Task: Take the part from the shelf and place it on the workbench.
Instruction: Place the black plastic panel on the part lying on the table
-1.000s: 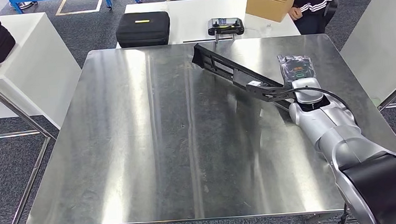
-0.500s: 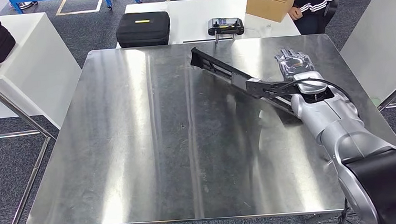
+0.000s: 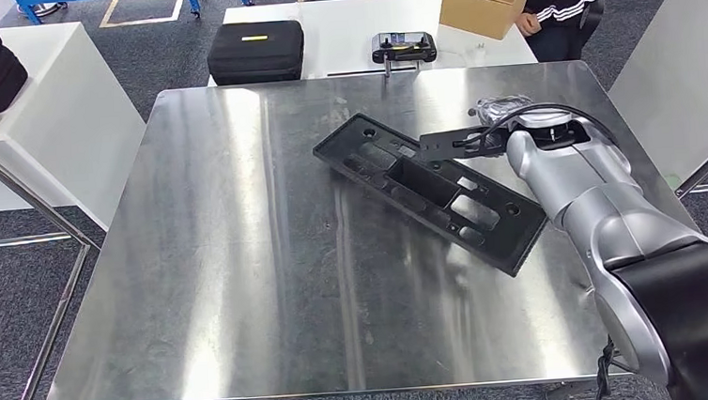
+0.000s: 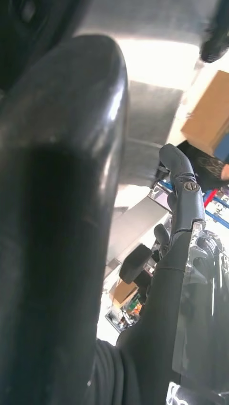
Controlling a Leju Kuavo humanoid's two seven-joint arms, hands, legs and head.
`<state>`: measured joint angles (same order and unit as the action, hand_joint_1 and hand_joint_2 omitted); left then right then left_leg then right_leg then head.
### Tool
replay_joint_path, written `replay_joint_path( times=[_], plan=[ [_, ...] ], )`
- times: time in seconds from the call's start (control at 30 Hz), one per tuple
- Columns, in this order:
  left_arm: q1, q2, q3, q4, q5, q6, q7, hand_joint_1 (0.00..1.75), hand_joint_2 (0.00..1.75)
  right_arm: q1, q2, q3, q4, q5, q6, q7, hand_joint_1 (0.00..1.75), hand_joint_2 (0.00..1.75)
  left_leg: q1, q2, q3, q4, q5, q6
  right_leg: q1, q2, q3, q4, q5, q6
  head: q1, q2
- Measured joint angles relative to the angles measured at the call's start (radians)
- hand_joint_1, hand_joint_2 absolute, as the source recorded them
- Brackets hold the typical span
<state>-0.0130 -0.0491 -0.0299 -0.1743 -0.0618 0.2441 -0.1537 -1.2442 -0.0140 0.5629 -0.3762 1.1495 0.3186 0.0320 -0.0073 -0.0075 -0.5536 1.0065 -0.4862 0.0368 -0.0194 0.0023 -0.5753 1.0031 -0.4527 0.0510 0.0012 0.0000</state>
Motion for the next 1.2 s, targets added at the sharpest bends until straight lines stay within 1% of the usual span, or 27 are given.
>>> replay_joint_path(
  times=[0.13,0.23,0.3,0.5,0.73,0.77,0.8,0.83,0.87,0.9,0.93,0.97,1.03,1.13,1.2],
  plan=[
    [0.0,0.0,0.0,0.0,0.003,0.0,-0.001,0.0,0.0,-0.01,0.017,-0.017,-0.037,-0.078,-0.032,-0.002,0.0,0.0,0.0,0.0,0.0,0.0,0.0,0.0,0.0,0.0,0.0,0.0,0.0,0.0,0.0,0.0],
    [0.0,0.0,0.0,0.0,0.008,-0.001,-0.004,0.0,0.0,0.0,0.024,-0.056,-0.078,-0.17,-0.075,-0.038,0.0,0.0,0.0,0.0,0.0,0.0,0.0,0.0,0.0,0.0,0.0,0.0,0.0,0.0,0.0,0.0],
    [0.0,0.0,0.001,0.0,0.009,-0.001,-0.009,0.0,0.0,0.009,0.027,-0.085,-0.108,-0.207,-0.089,-0.054,0.0,0.0,0.0,0.0,0.0,0.0,0.0,0.0,0.0,0.0,0.0,0.0,0.0,0.0,0.0,0.0],
    [0.0,-0.001,0.001,0.0,0.009,-0.001,-0.013,0.0,0.0,0.024,0.03,-0.12,-0.153,-0.219,-0.09,-0.06,0.0,0.0,0.0,0.0,0.0,0.0,0.0,0.0,0.0,0.0,0.0,0.0,0.0,0.0,0.0,0.0],
    [0.0,0.0,0.001,0.0,0.009,-0.001,-0.014,0.0,0.0,0.028,0.029,-0.127,-0.161,-0.223,-0.091,-0.062,0.0,0.0,0.0,0.0,0.0,0.0,0.0,0.0,0.0,0.0,0.0,0.0,0.0,0.0,0.0,0.0],
    [0.0,-0.001,0.001,0.0,0.012,-0.001,-0.014,0.0,0.0,0.043,0.029,-0.141,-0.181,-0.293,-0.085,-0.088,0.0,0.0,0.0,0.0,0.0,0.0,0.0,0.0,0.0,0.0,0.0,0.0,0.0,0.0,0.0,0.0],
    [0.001,-0.002,0.001,0.0,0.018,0.003,-0.015,0.0,0.0,0.084,0.025,-0.163,-0.235,-0.439,-0.077,-0.126,0.0,0.0,0.0,-0.001,0.0,0.0,0.0,0.0,0.0,0.0,0.0,0.0,0.0,0.0,0.0,0.0],
    [0.001,-0.004,0.003,0.0,0.025,0.01,-0.018,0.0,0.0,0.148,0.016,-0.189,-0.318,-0.649,-0.065,-0.168,0.0,0.0,0.0,-0.001,0.001,0.0,0.0,0.0,0.0,-0.001,0.0,0.0,0.0,0.0,0.0,0.0],
    [0.003,-0.007,0.005,0.0,0.033,0.019,-0.022,0.0,0.0,0.227,0.003,-0.214,-0.419,-0.889,-0.052,-0.211,0.0,0.0,0.0,-0.002,0.001,0.0,0.0,0.0,0.0,-0.002,0.001,-0.001,0.0,0.0,0.0,0.0],
    [0.005,-0.01,0.007,0.0,0.038,0.029,-0.027,0.0,0.0,0.309,-0.013,-0.227,-0.522,-1.084,-0.047,-0.234,0.0,0.0,0.0,-0.003,0.001,0.0,0.0,0.0,0.0,-0.002,0.001,-0.001,-0.001,0.0,0.0,0.0],
    [0.007,-0.013,0.01,0.0,0.041,0.036,-0.031,0.0,0.0,0.379,-0.029,-0.231,-0.609,-1.22,-0.046,-0.25,0.0,0.44,0.0,-0.004,0.0,0.0,-0.001,0.0,0.0,-0.003,0.001,-0.001,-0.001,0.0,0.0,0.0],
    [0.009,-0.015,0.013,0.0,0.043,0.042,-0.035,0.0,0.0,0.439,-0.044,-0.234,-0.687,-1.301,-0.052,-0.268,0.0,0.87,0.0,-0.004,0.0,0.0,-0.001,0.001,0.0,-0.003,0.001,-0.001,-0.001,0.0,0.0,0.0],
    [0.013,-0.018,0.018,0.0,0.046,0.049,-0.039,0.0,0.0,0.557,-0.073,-0.239,-0.84,-1.386,-0.076,-0.308,0.0,1.75,0.0,-0.003,-0.001,0.0,-0.002,0.001,0.0,-0.002,0.0,-0.002,-0.001,0.0,0.0,0.0],
    [0.015,-0.022,0.025,0.0,0.054,0.053,-0.049,0.0,0.0,0.71,-0.108,-0.247,-1.043,-1.411,-0.114,-0.351,0.0,1.75,0.0,-0.002,-0.001,0.0,-0.003,0.002,0.0,-0.001,0.0,-0.002,-0.001,0.0,0.0,0.0],
    [0.016,-0.023,0.03,0.0,0.056,0.053,-0.052,0.0,0.0,0.78,-0.124,-0.247,-1.143,-1.413,-0.127,-0.36,0.0,1.75,0.0,-0.001,-0.001,0.0,-0.003,0.002,0.0,-0.001,0.0,-0.002,-0.001,0.0,0.0,0.0]
  ],
)
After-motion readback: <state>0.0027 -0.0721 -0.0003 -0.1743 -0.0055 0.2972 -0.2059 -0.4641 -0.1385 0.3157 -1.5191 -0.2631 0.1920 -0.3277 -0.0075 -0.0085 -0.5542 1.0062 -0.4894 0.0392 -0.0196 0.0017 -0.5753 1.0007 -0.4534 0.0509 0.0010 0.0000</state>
